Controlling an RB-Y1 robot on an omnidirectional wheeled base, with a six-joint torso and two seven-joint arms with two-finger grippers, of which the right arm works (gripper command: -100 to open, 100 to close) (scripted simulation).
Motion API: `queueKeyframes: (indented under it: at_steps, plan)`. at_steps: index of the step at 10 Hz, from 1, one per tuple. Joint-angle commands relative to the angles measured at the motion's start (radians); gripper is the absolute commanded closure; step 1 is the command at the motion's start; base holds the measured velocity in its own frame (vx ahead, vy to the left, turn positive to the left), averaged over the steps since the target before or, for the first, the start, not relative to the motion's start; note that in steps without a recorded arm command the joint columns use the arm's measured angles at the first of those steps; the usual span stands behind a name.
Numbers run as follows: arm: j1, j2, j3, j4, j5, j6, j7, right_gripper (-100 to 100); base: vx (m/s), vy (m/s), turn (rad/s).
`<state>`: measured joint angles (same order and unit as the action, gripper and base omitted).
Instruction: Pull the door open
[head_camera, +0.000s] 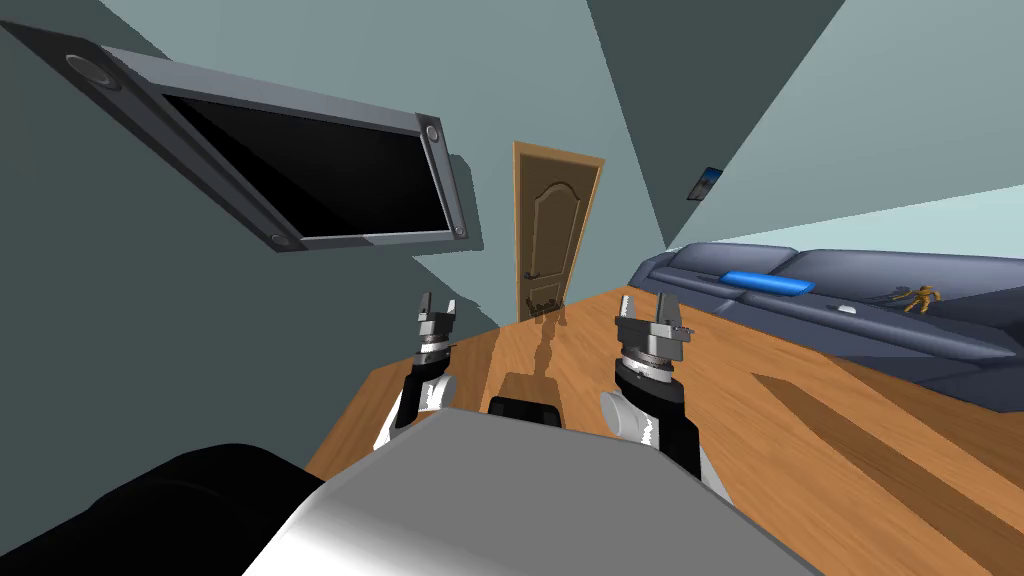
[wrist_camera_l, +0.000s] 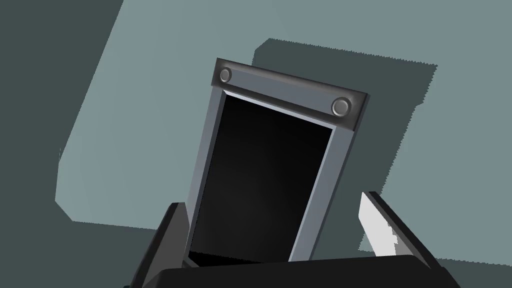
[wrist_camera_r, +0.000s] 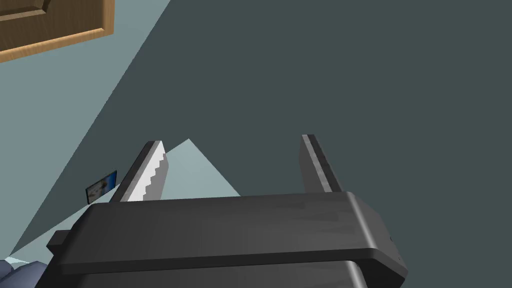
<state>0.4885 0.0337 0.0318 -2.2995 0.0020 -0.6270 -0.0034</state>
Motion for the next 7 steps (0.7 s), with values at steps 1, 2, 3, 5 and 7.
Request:
queueKeyframes:
  at_steps: [1,2,3,5,7]
  plan:
    - [-0.014,-0.012,-0.004,0.034,-0.003,-0.002,-0.002,-100,0.09,0.064,0.065]
    - [-0.019,-0.016,-0.006,0.048,-0.004,-0.003,-0.002,-100,0.066,-0.026,0.114]
    - [-0.03,-0.025,-0.009,0.076,-0.007,-0.004,-0.004,-100,0.074,-0.05,0.112]
    - [-0.044,-0.035,-0.013,0.11,-0.01,-0.006,-0.006,-100,0.069,-0.045,0.091]
    - [-0.068,-0.053,-0.02,0.17,-0.015,-0.009,-0.009,-100,0.098,-0.034,0.13]
